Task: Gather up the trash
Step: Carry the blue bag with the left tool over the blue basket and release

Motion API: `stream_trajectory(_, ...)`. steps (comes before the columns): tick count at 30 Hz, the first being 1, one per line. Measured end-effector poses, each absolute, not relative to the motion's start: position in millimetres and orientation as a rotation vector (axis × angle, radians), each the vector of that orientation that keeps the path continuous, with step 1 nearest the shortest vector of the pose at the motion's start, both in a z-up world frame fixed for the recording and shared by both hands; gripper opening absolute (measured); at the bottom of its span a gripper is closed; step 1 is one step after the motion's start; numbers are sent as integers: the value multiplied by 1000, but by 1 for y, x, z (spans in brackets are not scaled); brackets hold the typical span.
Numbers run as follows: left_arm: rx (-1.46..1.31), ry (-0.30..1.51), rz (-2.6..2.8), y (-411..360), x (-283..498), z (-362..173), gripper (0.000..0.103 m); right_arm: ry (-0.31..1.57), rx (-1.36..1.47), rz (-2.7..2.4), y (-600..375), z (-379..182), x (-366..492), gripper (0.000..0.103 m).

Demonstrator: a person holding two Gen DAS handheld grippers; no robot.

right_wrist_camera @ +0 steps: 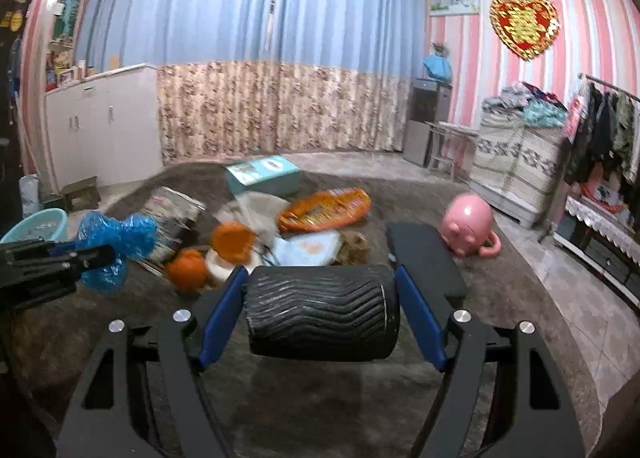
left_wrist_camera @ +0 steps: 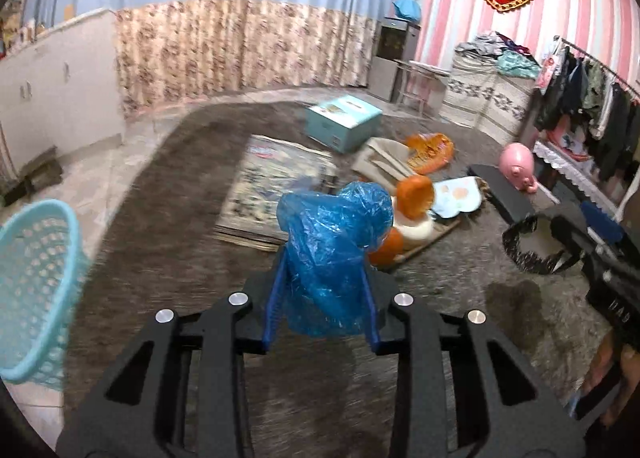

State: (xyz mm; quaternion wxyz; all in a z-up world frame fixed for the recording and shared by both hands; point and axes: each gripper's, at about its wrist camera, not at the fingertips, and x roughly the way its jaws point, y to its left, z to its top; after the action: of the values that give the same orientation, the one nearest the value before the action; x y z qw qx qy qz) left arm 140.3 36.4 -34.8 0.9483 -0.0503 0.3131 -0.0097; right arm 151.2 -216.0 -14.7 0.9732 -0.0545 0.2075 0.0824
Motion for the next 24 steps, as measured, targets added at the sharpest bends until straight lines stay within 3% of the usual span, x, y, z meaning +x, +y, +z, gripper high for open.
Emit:
stream_trajectory(9,-106,595,105,107,106,-16,31,371,-132,324,-142,16,160,74)
stream_trajectory(24,-152,611,391,255,80,-20,31,418,-184,595,9,5,184,74)
